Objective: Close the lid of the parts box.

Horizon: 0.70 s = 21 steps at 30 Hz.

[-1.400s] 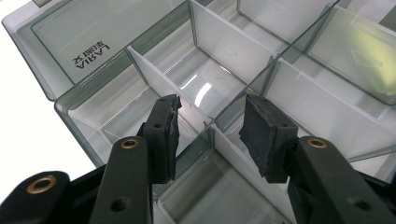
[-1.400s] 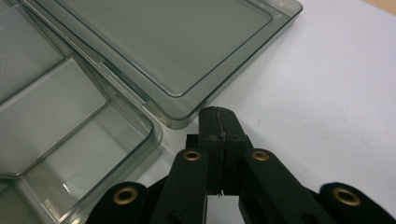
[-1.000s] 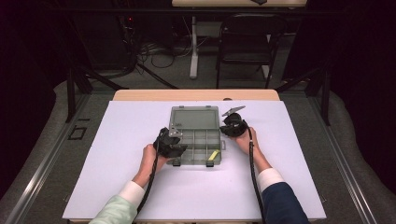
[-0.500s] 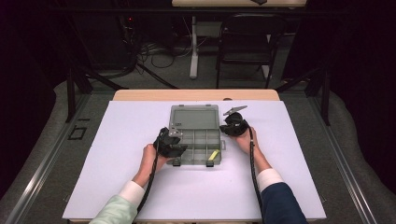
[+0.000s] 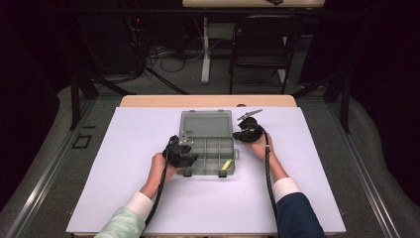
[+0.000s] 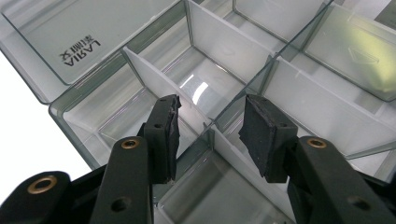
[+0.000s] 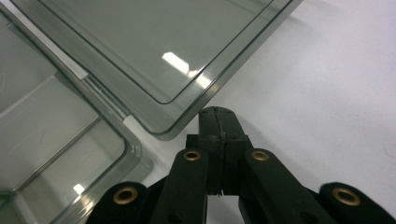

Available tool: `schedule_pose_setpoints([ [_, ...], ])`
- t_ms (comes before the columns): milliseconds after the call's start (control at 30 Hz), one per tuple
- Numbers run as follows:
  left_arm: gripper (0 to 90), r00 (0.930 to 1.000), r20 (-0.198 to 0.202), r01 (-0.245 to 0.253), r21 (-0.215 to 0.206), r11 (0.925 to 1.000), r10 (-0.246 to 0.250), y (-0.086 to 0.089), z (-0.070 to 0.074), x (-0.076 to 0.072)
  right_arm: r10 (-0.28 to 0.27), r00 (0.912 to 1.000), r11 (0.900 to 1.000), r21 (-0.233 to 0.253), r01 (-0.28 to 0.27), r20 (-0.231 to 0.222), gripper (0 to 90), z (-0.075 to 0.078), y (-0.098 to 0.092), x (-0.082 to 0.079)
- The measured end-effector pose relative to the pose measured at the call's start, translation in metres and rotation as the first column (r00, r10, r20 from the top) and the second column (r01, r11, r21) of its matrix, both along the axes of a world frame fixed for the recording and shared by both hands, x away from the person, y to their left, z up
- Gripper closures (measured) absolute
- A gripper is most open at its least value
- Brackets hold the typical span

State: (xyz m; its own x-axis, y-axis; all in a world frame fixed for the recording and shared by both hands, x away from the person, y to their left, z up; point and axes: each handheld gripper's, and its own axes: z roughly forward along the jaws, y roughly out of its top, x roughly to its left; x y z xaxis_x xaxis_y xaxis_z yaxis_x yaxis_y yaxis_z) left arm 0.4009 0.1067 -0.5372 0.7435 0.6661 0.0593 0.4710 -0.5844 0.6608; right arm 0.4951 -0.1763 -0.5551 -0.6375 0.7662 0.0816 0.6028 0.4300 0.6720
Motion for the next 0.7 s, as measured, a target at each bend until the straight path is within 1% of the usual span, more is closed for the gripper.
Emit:
schedule_pose_setpoints([
  [67, 56.3, 1.0, 0.001, -0.001, 0.0, 1.0, 0.001, -0.0001, -0.0001, -0.0001, -0.007, 0.9998, 1.0, 0.008, 0.007, 0.017, 90.0, -0.0012, 0.0014, 0.0008],
  [167, 56.4, 1.0, 0.001, -0.001, -0.001, 1.0, 0.001, -0.0001, -0.0001, -0.0002, -0.023, 0.9995, 1.0, 0.005, 0.023, 0.022, 90.0, -0.0014, 0.0028, 0.0014],
  [233, 56.4, 1.0, 0.001, 0.0, -0.001, 1.0, 0.0, 0.0, -0.0001, -0.0002, -0.03, 0.999, 0.999, 0.012, 0.03, 0.034, 90.0, -0.0023, 0.0034, 0.0023],
  [300, 56.3, 1.0, 0.002, 0.0, 0.0, 1.0, 0.0, 0.0, -0.0001, -0.0002, -0.038, 0.9981, 0.999, 0.009, 0.037, 0.049, 90.0, -0.0026, 0.0052, 0.0026],
  [367, 56.4, 1.0, 0.002, 0.001, -0.001, 1.0, -0.001, 0.0001, -0.0002, -0.0002, -0.041, 0.9979, 0.999, 0.0, 0.041, 0.05, 90.0, -0.0022, 0.0059, 0.0029],
  [600, 56.4, 1.0, 0.003, 0.002, -0.001, 1.0, -0.002, 0.0002, -0.0002, -0.0002, -0.056, 0.9956, 0.998, 0.007, 0.055, 0.076, 90.0, -0.0031, 0.0071, 0.004],
  [700, 56.4, 1.0, 0.003, 0.003, -0.002, 1.0, -0.003, 0.0002, -0.0003, -0.0002, -0.066, 0.994, 0.998, 0.026, 0.064, 0.088, 90.0, -0.0024, 0.0069, 0.0045],
])
